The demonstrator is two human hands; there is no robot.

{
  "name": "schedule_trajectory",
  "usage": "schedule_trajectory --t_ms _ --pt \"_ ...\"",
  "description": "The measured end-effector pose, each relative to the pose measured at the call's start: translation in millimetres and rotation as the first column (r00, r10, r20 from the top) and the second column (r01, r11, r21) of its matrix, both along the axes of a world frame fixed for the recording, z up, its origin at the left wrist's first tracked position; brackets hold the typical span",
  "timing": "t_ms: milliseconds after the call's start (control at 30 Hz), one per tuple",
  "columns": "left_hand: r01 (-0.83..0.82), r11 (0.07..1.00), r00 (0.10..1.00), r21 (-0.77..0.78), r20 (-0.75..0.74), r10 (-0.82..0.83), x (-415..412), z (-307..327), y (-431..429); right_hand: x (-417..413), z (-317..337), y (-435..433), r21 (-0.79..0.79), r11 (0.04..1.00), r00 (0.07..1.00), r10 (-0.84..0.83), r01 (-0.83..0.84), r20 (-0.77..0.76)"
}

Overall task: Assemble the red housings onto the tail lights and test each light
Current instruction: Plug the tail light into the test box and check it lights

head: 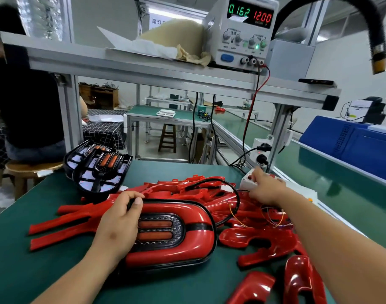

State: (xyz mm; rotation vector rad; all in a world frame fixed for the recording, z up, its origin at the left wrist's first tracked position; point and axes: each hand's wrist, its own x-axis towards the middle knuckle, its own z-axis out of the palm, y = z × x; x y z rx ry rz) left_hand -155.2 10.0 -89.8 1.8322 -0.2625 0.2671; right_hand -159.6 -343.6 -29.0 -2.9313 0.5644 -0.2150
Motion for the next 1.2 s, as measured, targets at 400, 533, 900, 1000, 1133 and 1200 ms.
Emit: schedule_trajectory --t_ms 400,533,900,1000,1133,1200 --pt "0.007 1.0 0.999 0.012 -0.041 -0.006 -3.7 3.6 -2.2 -99.8 -10.7 -73.2 -0.064 0.949 0.949 -0.302 0.308 0.089" --pt "0.006 1.0 0.999 -0.007 -0.035 -0.006 -3.6 2.9 -3.1 -93.8 -17.3 -61.2 -0.137 0.97 0.979 -0.191 0.2 0.076" --pt "-0.022 0.998 0.998 0.061 0.054 0.019 3.0 1.4 -0.7 -86.6 -18.8 -50.4 -0.032 0.954 0.951 -0.296 0.299 0.085" --pt "-0.026 0.997 0.999 0.068 0.047 0.023 2.9 0.4 -0.8 -87.4 -19.6 -49.5 0.01 0.951 0.945 -0.309 0.31 0.104" --pt "-0.025 0.997 0.999 0.073 0.035 0.022 1.8 0.3 -1.3 -88.1 -18.5 -45.6 -0.021 0.949 0.948 -0.311 0.313 0.069" --pt "-0.017 0.998 1.0 0.061 0.023 0.016 0.4 1.8 -1.4 -88.1 -17.3 -44.3 -0.047 0.948 0.949 -0.312 0.315 0.049"
